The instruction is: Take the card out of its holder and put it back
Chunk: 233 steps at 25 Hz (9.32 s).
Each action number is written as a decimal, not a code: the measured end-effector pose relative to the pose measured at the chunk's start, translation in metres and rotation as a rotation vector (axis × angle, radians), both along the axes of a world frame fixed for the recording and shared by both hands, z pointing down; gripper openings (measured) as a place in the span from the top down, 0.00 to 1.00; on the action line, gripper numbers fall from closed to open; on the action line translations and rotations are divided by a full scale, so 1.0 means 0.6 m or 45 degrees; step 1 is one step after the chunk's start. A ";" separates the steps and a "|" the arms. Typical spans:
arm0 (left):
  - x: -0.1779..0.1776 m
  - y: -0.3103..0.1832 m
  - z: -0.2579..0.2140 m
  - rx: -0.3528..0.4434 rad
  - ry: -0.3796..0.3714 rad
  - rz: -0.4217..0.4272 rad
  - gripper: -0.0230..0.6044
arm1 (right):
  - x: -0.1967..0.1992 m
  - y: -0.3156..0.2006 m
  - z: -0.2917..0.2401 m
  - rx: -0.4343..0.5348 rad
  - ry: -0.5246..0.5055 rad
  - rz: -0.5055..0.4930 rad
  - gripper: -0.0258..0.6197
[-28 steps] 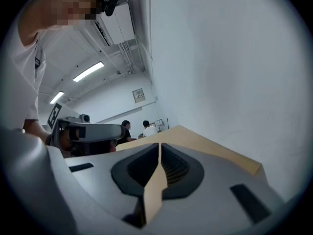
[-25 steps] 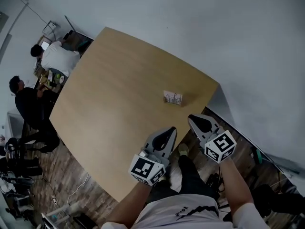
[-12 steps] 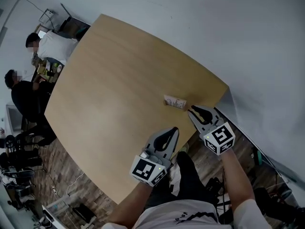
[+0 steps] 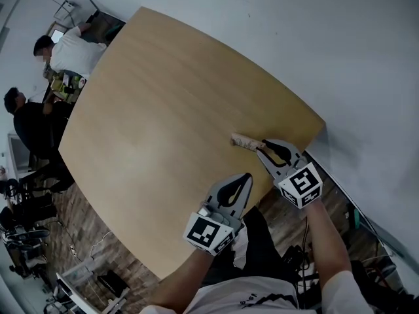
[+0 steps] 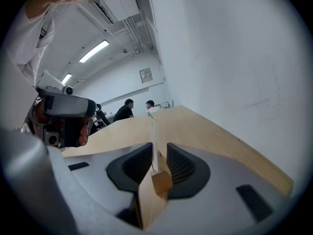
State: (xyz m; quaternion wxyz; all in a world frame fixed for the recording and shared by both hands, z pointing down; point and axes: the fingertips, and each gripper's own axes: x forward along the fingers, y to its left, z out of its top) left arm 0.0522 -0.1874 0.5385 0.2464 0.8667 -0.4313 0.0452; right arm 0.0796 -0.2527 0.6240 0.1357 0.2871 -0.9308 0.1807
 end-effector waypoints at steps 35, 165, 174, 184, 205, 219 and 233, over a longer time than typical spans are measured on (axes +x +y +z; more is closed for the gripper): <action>-0.057 0.094 -0.091 0.092 -0.003 -0.017 0.94 | 0.004 0.041 -0.224 0.171 -0.157 0.118 0.92; -0.104 -0.020 -0.013 -0.040 -0.096 -0.144 0.94 | -0.012 -0.040 -0.075 0.142 -0.034 -0.146 0.92; -0.096 -0.020 -0.011 -0.051 -0.090 -0.136 0.94 | -0.003 -0.031 -0.044 0.141 0.020 -0.138 0.92; -0.089 -0.010 -0.019 -0.045 -0.088 -0.118 0.94 | -0.002 -0.014 0.012 -0.011 0.089 -0.152 0.92; -0.146 0.129 -0.085 0.003 -0.050 -0.104 0.94 | -0.088 0.176 -0.167 -0.004 -0.046 0.087 0.93; -0.242 0.402 -0.261 0.138 0.037 -0.137 0.94 | -0.245 0.483 -0.370 0.067 -0.147 0.004 0.94; -0.308 0.537 -0.343 0.307 0.037 -0.179 0.94 | -0.311 0.629 -0.464 0.234 -0.161 0.013 0.94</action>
